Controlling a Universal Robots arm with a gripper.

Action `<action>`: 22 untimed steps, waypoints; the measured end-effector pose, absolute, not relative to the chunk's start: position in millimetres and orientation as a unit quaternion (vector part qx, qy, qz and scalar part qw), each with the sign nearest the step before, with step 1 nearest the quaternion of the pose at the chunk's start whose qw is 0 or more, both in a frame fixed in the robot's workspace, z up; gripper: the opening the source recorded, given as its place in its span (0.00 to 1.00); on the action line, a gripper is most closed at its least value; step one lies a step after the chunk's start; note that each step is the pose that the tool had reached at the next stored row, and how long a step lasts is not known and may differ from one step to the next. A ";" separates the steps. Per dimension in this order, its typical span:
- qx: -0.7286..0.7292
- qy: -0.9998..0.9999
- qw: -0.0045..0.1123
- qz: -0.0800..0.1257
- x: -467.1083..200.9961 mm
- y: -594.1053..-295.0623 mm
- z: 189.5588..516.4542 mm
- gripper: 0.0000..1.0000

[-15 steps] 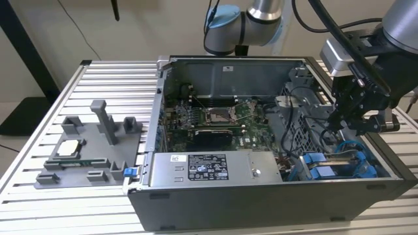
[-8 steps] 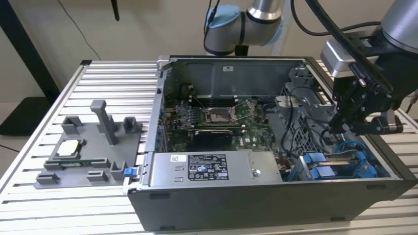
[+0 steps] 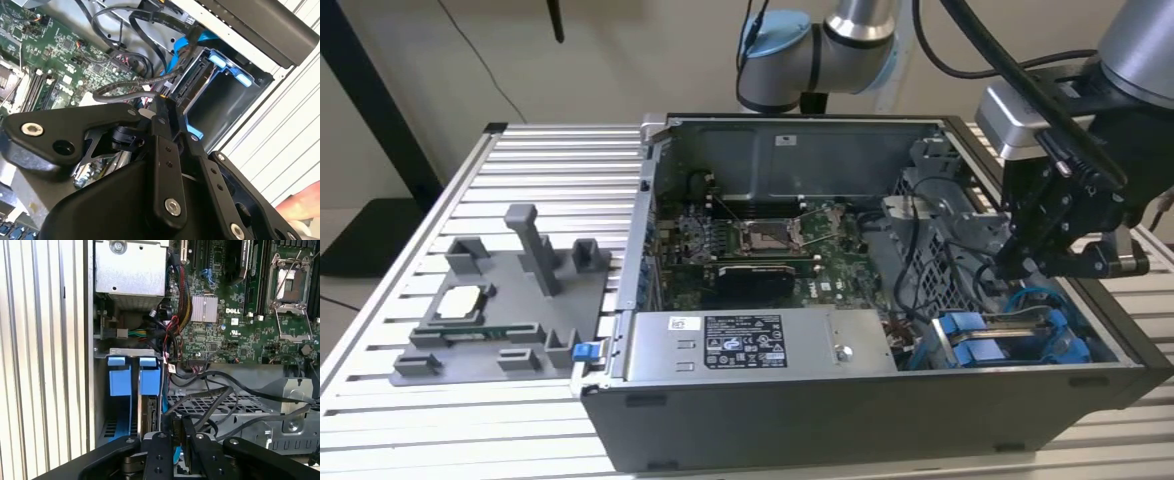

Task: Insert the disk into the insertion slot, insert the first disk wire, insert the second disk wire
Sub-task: 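Insert the first disk wire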

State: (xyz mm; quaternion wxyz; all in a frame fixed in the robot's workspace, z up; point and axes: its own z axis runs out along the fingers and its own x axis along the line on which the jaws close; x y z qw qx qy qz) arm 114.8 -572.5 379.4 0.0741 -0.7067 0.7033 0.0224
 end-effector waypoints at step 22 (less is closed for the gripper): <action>-0.708 0.704 0.054 0.009 133.3 -572.5 371.9 0.00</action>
